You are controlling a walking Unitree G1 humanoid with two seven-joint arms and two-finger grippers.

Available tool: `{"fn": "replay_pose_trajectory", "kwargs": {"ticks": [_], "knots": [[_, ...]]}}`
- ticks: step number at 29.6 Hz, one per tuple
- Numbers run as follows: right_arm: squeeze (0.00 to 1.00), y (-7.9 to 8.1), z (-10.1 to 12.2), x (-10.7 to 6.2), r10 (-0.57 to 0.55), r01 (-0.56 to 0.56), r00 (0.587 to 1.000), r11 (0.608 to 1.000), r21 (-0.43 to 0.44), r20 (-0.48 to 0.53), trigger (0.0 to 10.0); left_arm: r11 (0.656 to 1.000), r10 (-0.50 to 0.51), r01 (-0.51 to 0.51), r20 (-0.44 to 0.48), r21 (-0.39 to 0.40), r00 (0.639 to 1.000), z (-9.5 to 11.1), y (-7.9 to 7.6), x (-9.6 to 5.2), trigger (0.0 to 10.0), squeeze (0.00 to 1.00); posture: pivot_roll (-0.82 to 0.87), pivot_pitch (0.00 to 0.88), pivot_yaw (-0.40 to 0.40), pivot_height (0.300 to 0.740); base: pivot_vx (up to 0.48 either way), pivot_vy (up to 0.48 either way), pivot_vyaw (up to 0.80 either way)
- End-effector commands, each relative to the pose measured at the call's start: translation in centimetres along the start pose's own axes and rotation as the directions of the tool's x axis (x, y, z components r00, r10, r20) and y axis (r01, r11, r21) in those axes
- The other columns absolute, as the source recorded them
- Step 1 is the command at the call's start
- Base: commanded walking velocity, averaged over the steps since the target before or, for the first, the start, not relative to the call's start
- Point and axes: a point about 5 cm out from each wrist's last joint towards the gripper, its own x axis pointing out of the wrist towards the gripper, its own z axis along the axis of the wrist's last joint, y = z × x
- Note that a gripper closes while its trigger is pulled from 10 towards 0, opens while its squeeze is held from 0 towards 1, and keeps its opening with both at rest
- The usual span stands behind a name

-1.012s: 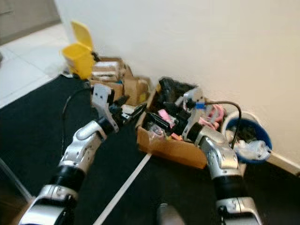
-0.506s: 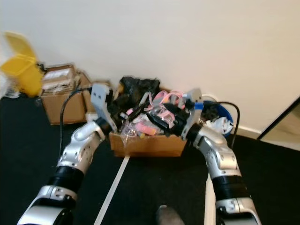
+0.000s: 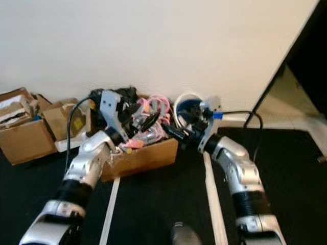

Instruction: Picking trash to rubbish bin

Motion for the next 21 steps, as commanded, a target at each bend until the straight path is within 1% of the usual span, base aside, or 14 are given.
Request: {"fn": "replay_pose_trajectory", "kwargs": {"ticks": [1,21], "knots": [[0.00,-0.08,-0.17,-0.09,-0.003,0.003,1.000,1.000,-0.001,-0.011,10.0,1.000,-0.010,0.010,-0.011,-0.001,1.000,-0.24,-0.21,0.09,10.0,0.00,-0.09,0.000,-0.030,0.740,0.000,0.000,-0.77],[0.00,-0.06,-0.23,-0.06,-0.003,0.003,1.000,1.000,-0.002,-0.014,10.0,1.000,-0.011,0.011,-0.015,0.001,1.000,-0.26,-0.17,0.08,10.0,0.00,-0.09,0.000,-0.030,0.740,0.000,0.000,-0.78]]}}
